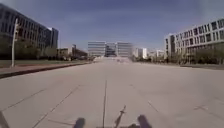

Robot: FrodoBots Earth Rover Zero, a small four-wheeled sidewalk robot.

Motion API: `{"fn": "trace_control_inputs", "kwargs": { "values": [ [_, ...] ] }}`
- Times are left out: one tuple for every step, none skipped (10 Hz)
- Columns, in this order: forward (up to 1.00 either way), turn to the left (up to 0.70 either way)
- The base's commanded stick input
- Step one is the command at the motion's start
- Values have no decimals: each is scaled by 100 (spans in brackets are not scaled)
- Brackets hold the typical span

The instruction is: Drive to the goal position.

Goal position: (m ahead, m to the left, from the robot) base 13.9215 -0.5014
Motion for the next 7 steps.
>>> {"fn": "trace_control_inputs", "kwargs": {
  "values": [
    [70, 0],
    [70, 0],
    [70, 0],
    [70, 0],
    [70, 0],
    [70, 0],
    [70, 0]
  ]
}}
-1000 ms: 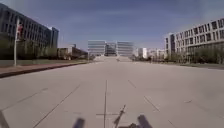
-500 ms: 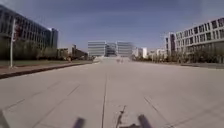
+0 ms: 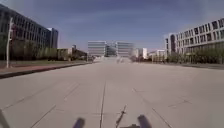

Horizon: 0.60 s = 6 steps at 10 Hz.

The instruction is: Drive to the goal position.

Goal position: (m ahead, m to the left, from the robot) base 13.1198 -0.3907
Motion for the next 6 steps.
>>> {"fn": "trace_control_inputs", "kwargs": {
  "values": [
    [70, 0],
    [70, 0],
    [70, 0],
    [70, 0],
    [70, 0],
    [70, 0]
  ]
}}
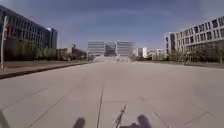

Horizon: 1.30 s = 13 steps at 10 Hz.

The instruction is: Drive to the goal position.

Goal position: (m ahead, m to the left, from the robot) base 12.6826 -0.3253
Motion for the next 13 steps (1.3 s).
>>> {"fn": "trace_control_inputs", "kwargs": {
  "values": [
    [70, 0],
    [70, 0],
    [70, 0],
    [70, 0],
    [70, 0],
    [70, 0],
    [70, 0],
    [70, 0],
    [70, 0],
    [70, 0],
    [70, 0],
    [70, 0],
    [70, 0]
  ]
}}
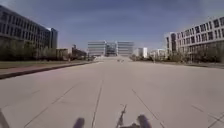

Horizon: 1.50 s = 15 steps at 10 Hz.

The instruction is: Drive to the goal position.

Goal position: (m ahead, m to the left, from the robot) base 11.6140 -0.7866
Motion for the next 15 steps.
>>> {"fn": "trace_control_inputs", "kwargs": {
  "values": [
    [70, 0],
    [70, 0],
    [70, 0],
    [70, 0],
    [70, 0],
    [70, 0],
    [70, 0],
    [70, 0],
    [70, 0],
    [70, 0],
    [70, 0],
    [70, 0],
    [70, 0],
    [70, 0],
    [70, 0]
  ]
}}
